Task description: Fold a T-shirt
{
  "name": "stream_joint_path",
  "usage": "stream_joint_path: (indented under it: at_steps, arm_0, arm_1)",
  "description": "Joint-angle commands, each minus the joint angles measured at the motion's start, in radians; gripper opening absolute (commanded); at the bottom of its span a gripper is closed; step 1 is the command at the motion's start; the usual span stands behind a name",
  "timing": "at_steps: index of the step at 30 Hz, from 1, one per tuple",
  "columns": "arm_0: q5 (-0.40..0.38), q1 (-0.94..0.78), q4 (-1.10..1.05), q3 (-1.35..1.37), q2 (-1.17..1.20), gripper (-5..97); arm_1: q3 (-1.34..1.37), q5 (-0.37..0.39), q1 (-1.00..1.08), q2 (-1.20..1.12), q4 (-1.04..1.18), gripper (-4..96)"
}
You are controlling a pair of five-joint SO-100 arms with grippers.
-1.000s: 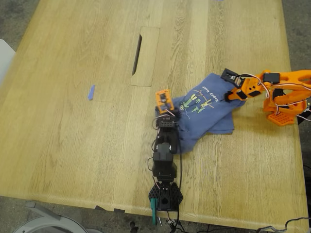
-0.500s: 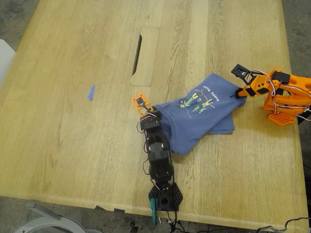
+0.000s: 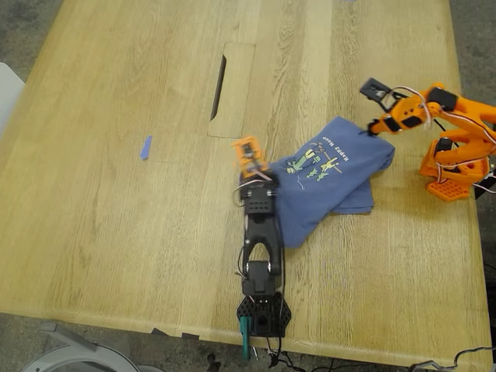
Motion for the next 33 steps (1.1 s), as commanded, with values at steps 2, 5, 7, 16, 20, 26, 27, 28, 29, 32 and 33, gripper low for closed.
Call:
stream_joint_path:
  at_steps: [2,5,7,16,20,26,27,28,29,32,33]
  arm_0:
    - [-0.003,0.144,-0.037,-0.078,0.034,0]
    - [-0.005,0.19,-0.118,-0.04,-0.034,0]
    - [-0.009,0.204,-0.178,-0.018,-0.094,0]
    - [-0.015,0.064,-0.393,0.014,-0.373,0]
    - [-0.014,-0.044,-0.42,0.012,-0.434,0]
    - [-0.02,-0.206,-0.417,0.002,-0.433,0]
    - [-0.02,-0.229,-0.411,-0.002,-0.425,0]
    - [-0.02,-0.252,-0.402,-0.005,-0.416,0]
    - [-0.02,-0.273,-0.396,-0.008,-0.407,0]
    - [-0.02,-0.33,-0.379,-0.017,-0.373,0]
    - [-0.02,-0.345,-0.371,-0.025,-0.36,0]
  arm_1:
    - [-0.064,-0.009,-0.075,-0.141,-0.172,0.0]
    - [-0.058,-0.011,-0.129,-0.253,-0.302,0.0]
    - [-0.028,-0.008,-0.161,-0.304,-0.383,0.0]
    - [0.347,0.017,-0.215,-0.216,-0.552,0.0]
    - [0.499,0.021,-0.187,-0.075,-0.517,0.0]
    - [0.667,0.02,-0.114,0.196,-0.364,0.0]
    - [0.69,0.02,-0.103,0.244,-0.331,0.0]
    - [0.713,0.02,-0.094,0.296,-0.296,0.0]
    - [0.733,0.018,-0.084,0.347,-0.261,0.0]
    - [0.781,0.018,-0.063,0.5,-0.141,0.0]
    - [0.788,0.018,-0.055,0.548,-0.101,0.0]
